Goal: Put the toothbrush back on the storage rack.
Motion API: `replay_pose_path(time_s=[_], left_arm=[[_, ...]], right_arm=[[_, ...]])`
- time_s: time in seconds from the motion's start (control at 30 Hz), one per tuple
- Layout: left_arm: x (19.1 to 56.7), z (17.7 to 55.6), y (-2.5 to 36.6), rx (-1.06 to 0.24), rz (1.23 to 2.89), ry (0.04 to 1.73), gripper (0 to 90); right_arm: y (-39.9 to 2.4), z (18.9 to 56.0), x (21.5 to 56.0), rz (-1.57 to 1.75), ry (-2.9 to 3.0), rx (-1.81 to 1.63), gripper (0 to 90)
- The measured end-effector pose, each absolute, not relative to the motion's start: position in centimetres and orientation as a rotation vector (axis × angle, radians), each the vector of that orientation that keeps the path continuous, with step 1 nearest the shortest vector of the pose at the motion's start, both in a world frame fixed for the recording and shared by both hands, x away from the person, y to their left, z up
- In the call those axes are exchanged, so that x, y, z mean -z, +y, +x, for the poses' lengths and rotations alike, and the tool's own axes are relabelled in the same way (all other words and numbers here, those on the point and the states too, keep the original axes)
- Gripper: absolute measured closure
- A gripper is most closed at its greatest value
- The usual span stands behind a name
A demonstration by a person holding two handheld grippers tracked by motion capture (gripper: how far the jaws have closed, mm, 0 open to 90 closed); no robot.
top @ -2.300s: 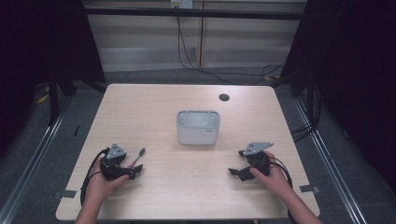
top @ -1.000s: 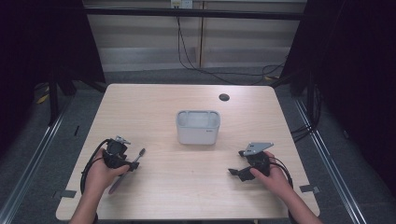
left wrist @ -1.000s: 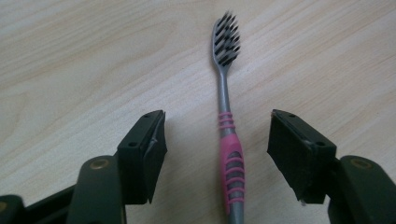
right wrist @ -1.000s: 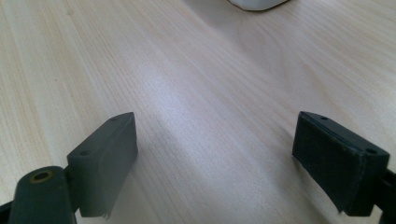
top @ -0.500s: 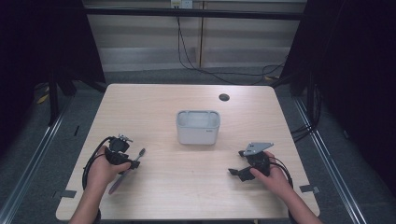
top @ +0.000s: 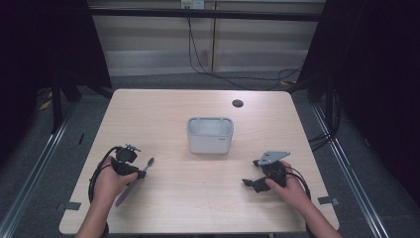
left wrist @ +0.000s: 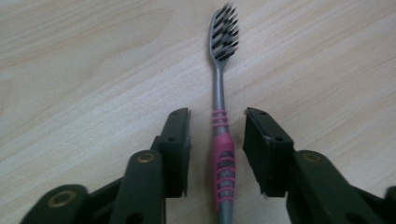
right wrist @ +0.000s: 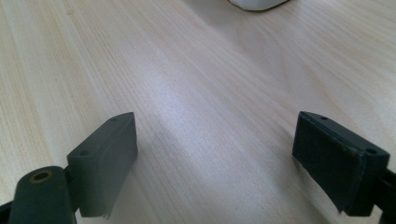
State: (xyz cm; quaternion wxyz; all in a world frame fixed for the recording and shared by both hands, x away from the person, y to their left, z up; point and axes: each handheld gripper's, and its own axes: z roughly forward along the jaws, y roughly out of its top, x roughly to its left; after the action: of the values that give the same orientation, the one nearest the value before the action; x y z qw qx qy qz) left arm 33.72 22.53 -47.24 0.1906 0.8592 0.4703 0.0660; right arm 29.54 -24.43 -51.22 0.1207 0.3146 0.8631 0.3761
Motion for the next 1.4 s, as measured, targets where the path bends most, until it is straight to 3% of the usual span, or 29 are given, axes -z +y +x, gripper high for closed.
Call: replay_pose_path(time_s=[0.23, 0.83, 1.4], left_arm=[[47.2, 33.7, 22.0, -0.212, 2.416, 1.342, 80.0], [44.8, 33.8, 22.2, -0.225, 2.198, 1.365, 81.2], [41.4, 33.7, 22.6, -0.252, 2.104, 1.339, 81.5]], right_arm=[[-24.4, 29.5, 51.2, 0.919, 2.521, -1.099, 13.6], [-24.4, 29.5, 51.2, 0.919, 2.521, -1.099, 13.6], [-24.4, 29.5, 51.2, 0.919, 2.521, -1.099, 13.6]])
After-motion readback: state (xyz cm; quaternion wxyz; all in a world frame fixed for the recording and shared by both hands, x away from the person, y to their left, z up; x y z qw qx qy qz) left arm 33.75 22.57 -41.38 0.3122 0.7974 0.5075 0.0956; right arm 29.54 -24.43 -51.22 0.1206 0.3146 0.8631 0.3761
